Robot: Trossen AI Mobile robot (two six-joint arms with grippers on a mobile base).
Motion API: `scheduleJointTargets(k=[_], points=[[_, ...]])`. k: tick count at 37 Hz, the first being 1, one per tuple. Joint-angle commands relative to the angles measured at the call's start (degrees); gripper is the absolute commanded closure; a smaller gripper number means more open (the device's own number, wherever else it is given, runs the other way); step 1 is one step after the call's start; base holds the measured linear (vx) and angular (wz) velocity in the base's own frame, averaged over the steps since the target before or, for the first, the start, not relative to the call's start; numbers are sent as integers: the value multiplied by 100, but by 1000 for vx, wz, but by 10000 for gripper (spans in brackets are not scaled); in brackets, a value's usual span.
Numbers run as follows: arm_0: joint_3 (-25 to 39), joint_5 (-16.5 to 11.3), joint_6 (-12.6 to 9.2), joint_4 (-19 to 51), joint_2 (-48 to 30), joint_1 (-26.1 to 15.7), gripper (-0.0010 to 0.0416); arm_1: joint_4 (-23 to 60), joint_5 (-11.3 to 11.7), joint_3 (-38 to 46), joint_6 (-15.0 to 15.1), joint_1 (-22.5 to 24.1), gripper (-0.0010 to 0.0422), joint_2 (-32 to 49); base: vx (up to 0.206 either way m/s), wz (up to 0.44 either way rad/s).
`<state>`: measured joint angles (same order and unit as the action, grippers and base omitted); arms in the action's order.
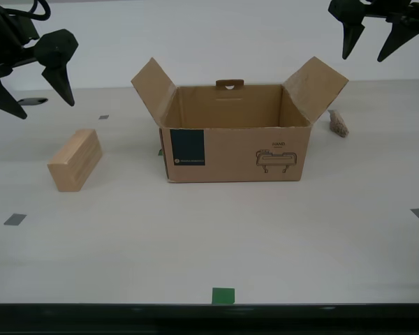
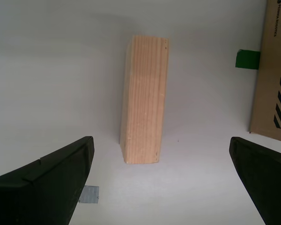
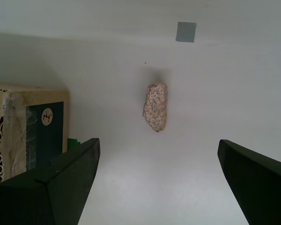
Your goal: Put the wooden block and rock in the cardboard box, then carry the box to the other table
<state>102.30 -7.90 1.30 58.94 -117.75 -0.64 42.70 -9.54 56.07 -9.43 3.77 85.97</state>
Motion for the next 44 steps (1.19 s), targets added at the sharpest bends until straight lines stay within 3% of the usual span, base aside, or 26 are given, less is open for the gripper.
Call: scheduleJointTargets(k=[1,5,10,18,44], points=[[7,-15,-33,20,2,-7,55,-2,9,7,-138,157,16,2,0,0],[7,-15,-50,28,2,-15,55,-17,46,7,-267,369,16,2,0,0],[2,-15,-79,22,2,-17,55,-17,570,4,-308,540,16,2,0,0],[0,-15,-85,7,2,-17,55,-39,815,4,-339,546,16,2,0,0],[0,-15,-140,-284,-4,-20,56,-76,826,4,-356,557,16,2,0,0]])
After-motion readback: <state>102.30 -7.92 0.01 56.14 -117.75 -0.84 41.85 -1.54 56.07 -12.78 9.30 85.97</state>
